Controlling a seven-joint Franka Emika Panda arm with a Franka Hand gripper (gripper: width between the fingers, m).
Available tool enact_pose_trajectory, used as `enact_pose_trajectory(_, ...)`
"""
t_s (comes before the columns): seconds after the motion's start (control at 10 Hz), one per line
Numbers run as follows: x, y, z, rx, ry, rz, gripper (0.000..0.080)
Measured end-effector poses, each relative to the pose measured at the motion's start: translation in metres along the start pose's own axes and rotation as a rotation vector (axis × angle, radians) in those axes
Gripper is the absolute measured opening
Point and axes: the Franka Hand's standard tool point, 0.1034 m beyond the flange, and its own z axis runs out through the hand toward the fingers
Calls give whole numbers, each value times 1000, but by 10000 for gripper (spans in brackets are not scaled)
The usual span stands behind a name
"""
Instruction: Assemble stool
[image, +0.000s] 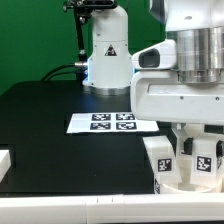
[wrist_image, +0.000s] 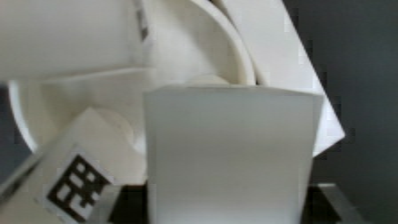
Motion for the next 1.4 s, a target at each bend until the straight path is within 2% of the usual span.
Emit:
enact_pose_trajectory(0.1, 0, 0, 0, 0, 0, 90, 333)
enact_pose_trajectory(0.3, 0, 2, -1, 11, -7, 516, 333)
enact_pose_trajectory(0.4, 1, 4, 2, 51, -16, 774, 333)
enact_pose_trajectory(0.5, -1, 3, 2, 49, -20, 823, 333)
enact_pose_trajectory(0.6, -5, 1, 2, 33, -30, 866, 333)
enact_pose_trajectory(0.8, -5, 0, 3, 39, -42, 982, 334)
enact_pose_trajectory(1.1, -5, -1, 1, 35, -43, 858, 334)
enact_pose_trajectory(1.2, -3, -6, -8, 41, -49, 722, 505)
enact_pose_trajectory(1.3, 1, -9, -16, 60, -38, 523, 603)
enact_pose_trajectory(1.4, 1, -11, -18, 63, -30, 378, 603)
